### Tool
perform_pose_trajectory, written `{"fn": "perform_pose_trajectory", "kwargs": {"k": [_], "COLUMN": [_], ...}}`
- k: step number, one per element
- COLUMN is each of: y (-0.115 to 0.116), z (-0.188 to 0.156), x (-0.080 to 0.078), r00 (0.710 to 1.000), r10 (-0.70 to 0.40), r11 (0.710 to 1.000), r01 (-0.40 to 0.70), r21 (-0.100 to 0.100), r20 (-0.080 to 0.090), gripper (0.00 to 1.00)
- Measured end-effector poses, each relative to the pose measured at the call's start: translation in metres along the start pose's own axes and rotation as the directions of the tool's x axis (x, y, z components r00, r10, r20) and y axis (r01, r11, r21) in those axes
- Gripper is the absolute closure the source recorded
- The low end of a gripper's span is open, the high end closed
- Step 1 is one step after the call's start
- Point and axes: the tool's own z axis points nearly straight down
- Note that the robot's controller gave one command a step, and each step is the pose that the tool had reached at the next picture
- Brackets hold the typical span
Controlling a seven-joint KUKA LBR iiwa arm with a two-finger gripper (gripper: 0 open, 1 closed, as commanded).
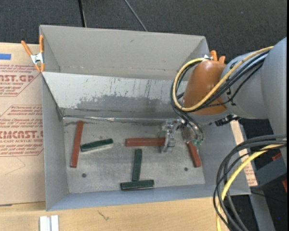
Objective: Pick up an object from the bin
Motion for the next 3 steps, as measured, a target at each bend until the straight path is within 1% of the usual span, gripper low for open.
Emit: {"fn": "perform_pose_trajectory", "kwargs": {"k": [1,2,3], "y": [0.0,-0.009,0.003], "z": [0.0,-0.054,-0.193], "x": [0.0,0.009,-0.008], "r00": [1.0,1.0,0.999], "r10": [0.0,-0.001,0.047], "r11": [1.0,1.0,0.999], "r01": [0.0,0.001,-0.047], "r21": [0.0,0.0,0.001], "r20": [0.0,-0.008,0.001], "gripper": [1.0,1.0,1.0]}}
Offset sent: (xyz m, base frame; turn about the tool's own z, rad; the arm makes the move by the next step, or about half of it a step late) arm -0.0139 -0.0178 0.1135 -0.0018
